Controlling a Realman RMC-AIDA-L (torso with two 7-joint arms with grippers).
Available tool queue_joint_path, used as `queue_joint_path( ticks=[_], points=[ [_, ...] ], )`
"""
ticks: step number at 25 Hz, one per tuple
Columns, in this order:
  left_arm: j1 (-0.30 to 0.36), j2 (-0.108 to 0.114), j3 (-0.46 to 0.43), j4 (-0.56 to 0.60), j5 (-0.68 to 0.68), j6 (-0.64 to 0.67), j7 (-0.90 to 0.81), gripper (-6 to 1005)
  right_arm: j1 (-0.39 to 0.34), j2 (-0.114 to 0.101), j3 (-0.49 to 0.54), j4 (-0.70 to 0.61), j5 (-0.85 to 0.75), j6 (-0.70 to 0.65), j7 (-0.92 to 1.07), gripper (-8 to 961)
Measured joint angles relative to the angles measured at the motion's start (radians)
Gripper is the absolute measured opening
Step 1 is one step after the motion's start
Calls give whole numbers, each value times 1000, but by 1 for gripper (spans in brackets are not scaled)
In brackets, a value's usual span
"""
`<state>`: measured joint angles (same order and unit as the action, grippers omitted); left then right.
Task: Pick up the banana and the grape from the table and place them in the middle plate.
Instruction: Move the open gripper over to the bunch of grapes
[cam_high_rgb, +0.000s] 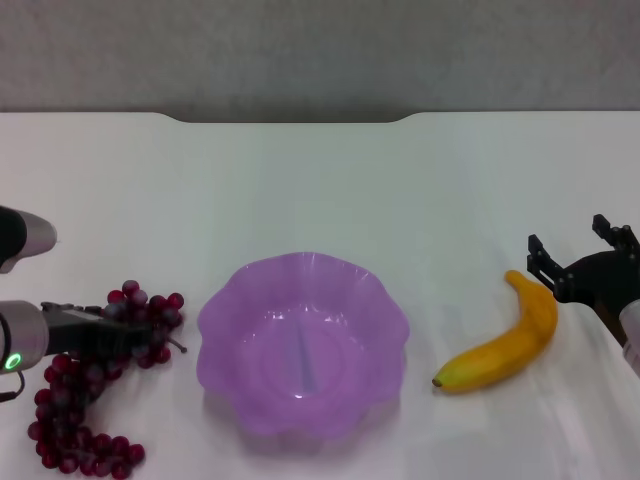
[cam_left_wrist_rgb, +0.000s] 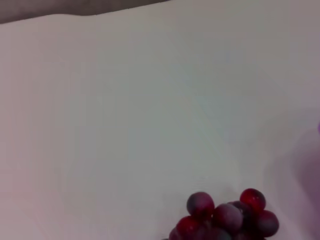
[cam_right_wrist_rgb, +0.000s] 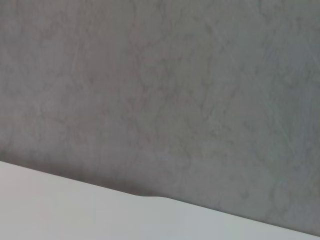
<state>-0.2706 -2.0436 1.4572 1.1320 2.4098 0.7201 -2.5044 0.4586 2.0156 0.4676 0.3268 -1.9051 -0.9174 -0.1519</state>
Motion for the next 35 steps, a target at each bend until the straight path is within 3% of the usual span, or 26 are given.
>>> queue_joint_path(
  ticks=[4, 12, 35],
  points=[
    [-4, 0, 1, -18, -5, -14, -3, 767, -1, 0, 0, 0, 0, 0, 0, 888],
    [-5, 1, 10, -18, -5, -25, -3, 478, -1, 0, 0, 0, 0, 0, 0, 888],
    [5, 3, 11, -18, -3, -48, 1, 373, 3, 0, -1, 0, 0, -9, 0, 888]
  ],
)
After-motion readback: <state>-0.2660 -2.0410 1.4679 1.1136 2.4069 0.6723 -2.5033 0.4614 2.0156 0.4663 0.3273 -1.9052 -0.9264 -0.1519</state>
